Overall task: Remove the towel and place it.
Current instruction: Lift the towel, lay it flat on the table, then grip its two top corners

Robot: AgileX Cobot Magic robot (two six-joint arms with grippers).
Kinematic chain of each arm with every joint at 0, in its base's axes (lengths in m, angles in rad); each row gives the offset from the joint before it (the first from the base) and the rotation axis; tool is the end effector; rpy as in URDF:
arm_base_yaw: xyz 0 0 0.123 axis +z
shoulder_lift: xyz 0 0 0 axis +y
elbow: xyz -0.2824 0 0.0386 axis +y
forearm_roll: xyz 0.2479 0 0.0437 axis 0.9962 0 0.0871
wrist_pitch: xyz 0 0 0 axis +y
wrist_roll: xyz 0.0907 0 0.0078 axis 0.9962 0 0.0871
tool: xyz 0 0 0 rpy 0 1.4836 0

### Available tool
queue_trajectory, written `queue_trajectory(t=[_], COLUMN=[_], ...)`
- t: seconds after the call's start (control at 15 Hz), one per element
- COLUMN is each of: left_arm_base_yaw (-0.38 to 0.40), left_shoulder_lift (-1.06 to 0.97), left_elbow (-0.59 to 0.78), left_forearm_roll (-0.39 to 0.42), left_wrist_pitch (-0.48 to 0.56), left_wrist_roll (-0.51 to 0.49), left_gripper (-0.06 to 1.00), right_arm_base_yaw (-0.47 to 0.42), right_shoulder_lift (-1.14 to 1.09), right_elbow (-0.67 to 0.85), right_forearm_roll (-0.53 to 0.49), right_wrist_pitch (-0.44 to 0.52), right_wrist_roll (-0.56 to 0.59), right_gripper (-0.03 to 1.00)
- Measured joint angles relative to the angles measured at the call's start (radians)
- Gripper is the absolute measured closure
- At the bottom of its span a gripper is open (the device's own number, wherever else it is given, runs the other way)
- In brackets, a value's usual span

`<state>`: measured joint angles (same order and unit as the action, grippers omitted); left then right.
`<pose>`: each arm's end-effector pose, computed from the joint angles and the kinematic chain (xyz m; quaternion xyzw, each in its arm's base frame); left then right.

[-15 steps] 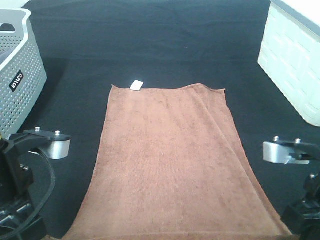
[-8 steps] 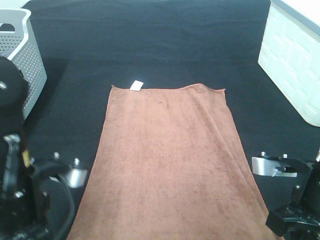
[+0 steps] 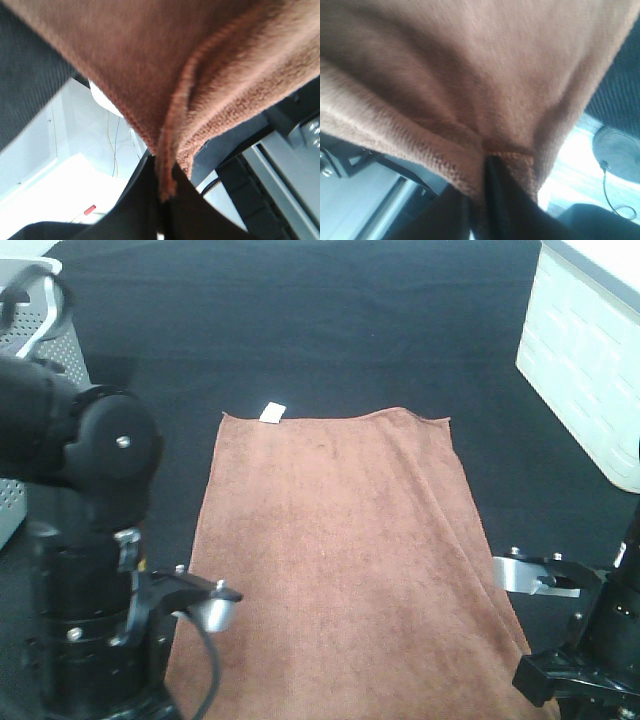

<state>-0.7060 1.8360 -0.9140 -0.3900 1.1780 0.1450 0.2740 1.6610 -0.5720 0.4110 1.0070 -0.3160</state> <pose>0.1782 -0.1940 0.1363 -0.2935 -0.9179 0.0927 0.2505 0.1690 0.0795 0.1224 0.1401 -0.9561 -0.1491 0.2096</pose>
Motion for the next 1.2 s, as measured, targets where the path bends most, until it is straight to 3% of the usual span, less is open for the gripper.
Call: queue_trajectory(t=[0.13,0.4,0.53,0.67,0.8,0.87,1.2], left_arm_base_yaw=[-0.004,-0.051,-0.059,-0.059,-0.059,-0.059,-0.059], left_shoulder_lift=[0.033,0.042,0.042,0.042,0.042,0.042,0.042], left_elbow=[-0.05,-0.067,-0.067,-0.067,-0.067,-0.067,-0.115], left_forearm_roll=[-0.012,-0.034,-0.041,-0.043,-0.046,-0.05,-0.047], left_wrist_pitch=[-0.002,0.019,0.019,0.021,0.027,0.027,0.034], left_wrist_roll=[0.0,0.0,-0.024,-0.092,-0.13,-0.135,-0.123], left_gripper=[0.94,0.92,0.75,0.48,0.29,0.24,0.23], right_arm_base_yaw=[0.0,-0.001,-0.001,-0.001,-0.001,-0.001,-0.001], right_shoulder_lift=[0.0,0.0,0.0,0.0,-0.005,-0.021,-0.155], right_elbow=[0.0,0.0,0.0,0.0,-0.003,-0.011,-0.138], right_forearm_roll=[0.001,0.002,0.011,0.012,0.02,0.025,-0.018], right_wrist_pitch=[0.0,-0.001,0.0,0.01,0.021,0.024,-0.047], right_wrist_roll=[-0.007,-0.007,0.006,0.01,0.011,0.012,0.05], right_gripper=[0.84,0.6,0.42,0.3,0.27,0.27,0.27])
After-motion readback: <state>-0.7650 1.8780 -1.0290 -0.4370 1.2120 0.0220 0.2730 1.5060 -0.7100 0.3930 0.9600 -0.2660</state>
